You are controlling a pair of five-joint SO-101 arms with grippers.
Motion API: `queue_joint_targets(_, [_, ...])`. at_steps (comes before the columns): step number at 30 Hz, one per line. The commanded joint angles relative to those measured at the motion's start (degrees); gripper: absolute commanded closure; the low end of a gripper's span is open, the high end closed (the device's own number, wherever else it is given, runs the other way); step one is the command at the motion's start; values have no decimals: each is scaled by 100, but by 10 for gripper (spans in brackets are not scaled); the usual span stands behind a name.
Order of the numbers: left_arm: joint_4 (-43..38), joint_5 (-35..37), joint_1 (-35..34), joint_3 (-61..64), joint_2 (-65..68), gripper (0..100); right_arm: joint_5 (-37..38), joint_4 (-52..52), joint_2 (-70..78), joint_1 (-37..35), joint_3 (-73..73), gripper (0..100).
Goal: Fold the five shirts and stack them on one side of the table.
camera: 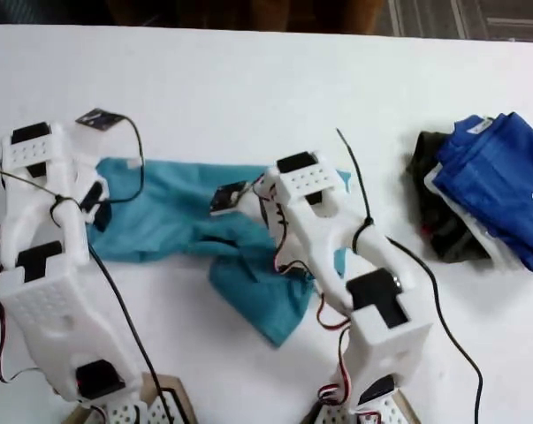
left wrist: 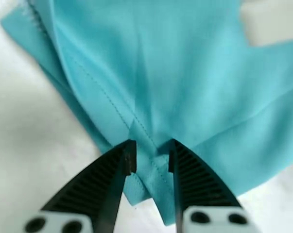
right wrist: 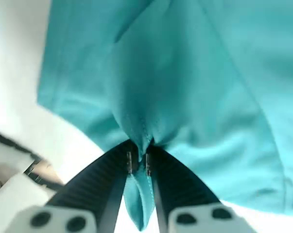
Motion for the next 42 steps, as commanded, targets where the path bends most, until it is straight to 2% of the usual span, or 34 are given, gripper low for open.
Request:
queue_joint_targets(1, [-44, 53, 62, -48, -35, 862, 35, 365, -593, -22, -44, 981])
queue_joint_targets(12, [-44, 53, 62, -57, -53, 862, 0, 998, -1121, -1253, -18, 981])
queue_joint_targets(22, [176, 26, -35, -927, -44, 862, 18, 971, -1112, -1429, 79, 981])
queue_joint_targets(27, [193, 26, -35, -1042, -44, 862, 9, 963, -1112, -1807, 343, 981])
queue_joint_targets(31, [202, 44, -35, -1051, -44, 862, 0, 567, -1112, -2070, 677, 981])
queue_joint_targets(40, [211, 53, -35, -1051, -53, 862, -9, -321, -1103, -2035, 888, 978])
queue_joint_targets(42, [211, 53, -35, -1051, -53, 862, -220, -338, -1103, -2070, 888, 978])
